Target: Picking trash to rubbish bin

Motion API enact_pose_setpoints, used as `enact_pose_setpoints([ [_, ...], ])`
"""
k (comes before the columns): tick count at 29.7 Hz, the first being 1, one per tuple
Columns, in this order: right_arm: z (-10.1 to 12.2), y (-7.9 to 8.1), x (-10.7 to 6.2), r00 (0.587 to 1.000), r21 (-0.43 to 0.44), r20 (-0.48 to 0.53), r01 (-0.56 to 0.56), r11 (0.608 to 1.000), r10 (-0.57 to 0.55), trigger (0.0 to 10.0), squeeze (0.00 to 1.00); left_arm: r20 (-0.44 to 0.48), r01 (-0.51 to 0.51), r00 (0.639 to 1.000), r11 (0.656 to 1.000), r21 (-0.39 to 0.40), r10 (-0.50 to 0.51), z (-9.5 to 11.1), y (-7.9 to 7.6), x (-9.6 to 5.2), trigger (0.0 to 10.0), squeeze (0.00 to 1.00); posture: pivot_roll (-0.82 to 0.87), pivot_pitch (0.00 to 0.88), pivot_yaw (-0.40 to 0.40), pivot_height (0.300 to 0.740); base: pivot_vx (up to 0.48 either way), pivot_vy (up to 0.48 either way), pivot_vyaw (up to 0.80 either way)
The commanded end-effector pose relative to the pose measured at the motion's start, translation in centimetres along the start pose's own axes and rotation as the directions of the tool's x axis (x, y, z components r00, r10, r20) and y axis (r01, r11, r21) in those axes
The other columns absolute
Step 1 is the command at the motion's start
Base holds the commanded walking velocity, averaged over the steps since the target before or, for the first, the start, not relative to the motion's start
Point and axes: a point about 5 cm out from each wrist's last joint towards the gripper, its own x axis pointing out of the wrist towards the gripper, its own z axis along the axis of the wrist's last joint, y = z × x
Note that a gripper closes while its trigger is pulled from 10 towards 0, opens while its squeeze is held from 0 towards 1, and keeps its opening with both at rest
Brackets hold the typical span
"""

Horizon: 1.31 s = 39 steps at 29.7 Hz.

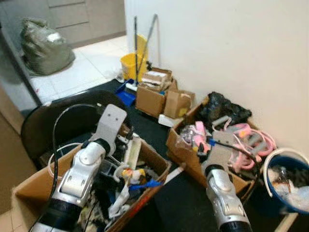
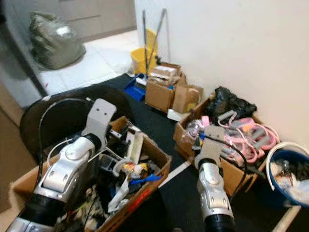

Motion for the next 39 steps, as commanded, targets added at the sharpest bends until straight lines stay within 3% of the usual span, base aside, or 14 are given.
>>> enact_pose_setpoints([
  [1,-0.1,-0.1,-0.2,1.000,0.007,-0.010,0.012,1.000,-0.012,10.0,0.00,-0.005,-0.019,1.000,1.000,0.013,0.019,-0.2,0.3,0.0,10.0,0.00,0.00,0.105,0.041,0.740,0.000,0.000,-0.80],
  [9,0.1,-0.1,-0.2,1.000,0.008,-0.012,0.013,1.000,-0.013,10.0,0.00,0.003,-0.103,0.995,0.995,-0.001,0.103,-0.4,1.3,-0.1,10.0,0.00,0.00,0.108,0.035,0.740,0.000,0.000,-0.80],
  [39,-0.2,-0.6,-0.2,0.999,-0.007,-0.035,0.038,0.999,-0.038,10.0,0.00,0.032,-0.070,0.997,0.997,-0.013,0.070,-0.2,0.9,0.2,10.0,0.00,0.00,0.101,0.042,0.740,0.000,0.000,-0.80],
])
